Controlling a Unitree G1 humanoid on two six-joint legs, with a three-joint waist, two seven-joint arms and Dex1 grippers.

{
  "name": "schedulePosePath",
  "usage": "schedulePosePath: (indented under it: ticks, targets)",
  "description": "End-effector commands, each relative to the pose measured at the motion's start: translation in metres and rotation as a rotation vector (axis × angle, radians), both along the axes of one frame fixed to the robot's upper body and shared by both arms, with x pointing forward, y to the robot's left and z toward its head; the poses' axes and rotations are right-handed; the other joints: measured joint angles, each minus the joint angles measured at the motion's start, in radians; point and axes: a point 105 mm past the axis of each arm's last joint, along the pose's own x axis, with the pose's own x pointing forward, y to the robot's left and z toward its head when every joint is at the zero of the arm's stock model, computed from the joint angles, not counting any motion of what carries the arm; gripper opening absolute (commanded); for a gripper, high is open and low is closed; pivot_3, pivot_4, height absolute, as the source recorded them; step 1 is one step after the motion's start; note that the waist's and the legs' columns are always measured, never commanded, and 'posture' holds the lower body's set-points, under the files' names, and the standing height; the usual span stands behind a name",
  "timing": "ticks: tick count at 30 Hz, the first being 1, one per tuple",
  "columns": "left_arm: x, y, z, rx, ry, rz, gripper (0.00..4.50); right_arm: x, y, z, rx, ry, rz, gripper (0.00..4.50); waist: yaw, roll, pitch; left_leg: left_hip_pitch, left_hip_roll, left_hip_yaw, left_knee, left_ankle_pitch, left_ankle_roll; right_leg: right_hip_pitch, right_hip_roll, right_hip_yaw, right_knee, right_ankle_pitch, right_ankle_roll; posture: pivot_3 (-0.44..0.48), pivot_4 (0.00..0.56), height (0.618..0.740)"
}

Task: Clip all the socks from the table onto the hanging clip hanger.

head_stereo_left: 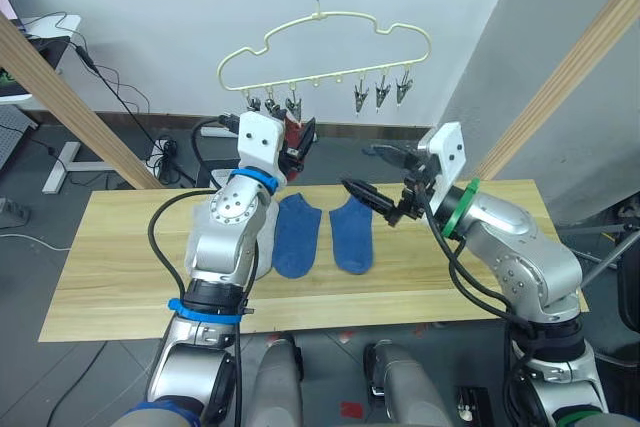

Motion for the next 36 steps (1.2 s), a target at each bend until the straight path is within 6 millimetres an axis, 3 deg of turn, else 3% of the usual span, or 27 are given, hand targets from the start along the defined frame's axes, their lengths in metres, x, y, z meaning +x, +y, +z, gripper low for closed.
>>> schedulePosePath:
  ticks: [1,36]
  targets:
    - [0.002,0.004,0.015,-0.009,-0.069,0.033,2.75,-0.008,-0.001,0.021,0.035,-0.066,0.029,4.5,0.0,0.0,0.0,0.0,0.0,0.0,0.0,0.0,0.0,0.0,0.0,0.0,0.0,0.0,0.0,-0.012,0.262,0.74]
    - [0.018,-0.019,0.025,-0.037,-0.108,-0.019,2.75,-0.004,-0.001,0.026,0.005,-0.089,-0.02,4.5,-0.011,0.0,0.0,-0.005,0.0,-0.002,0.008,0.0,0.0,0.0,0.0,-0.002,0.001,0.001,0.001,-0.047,0.272,0.74]
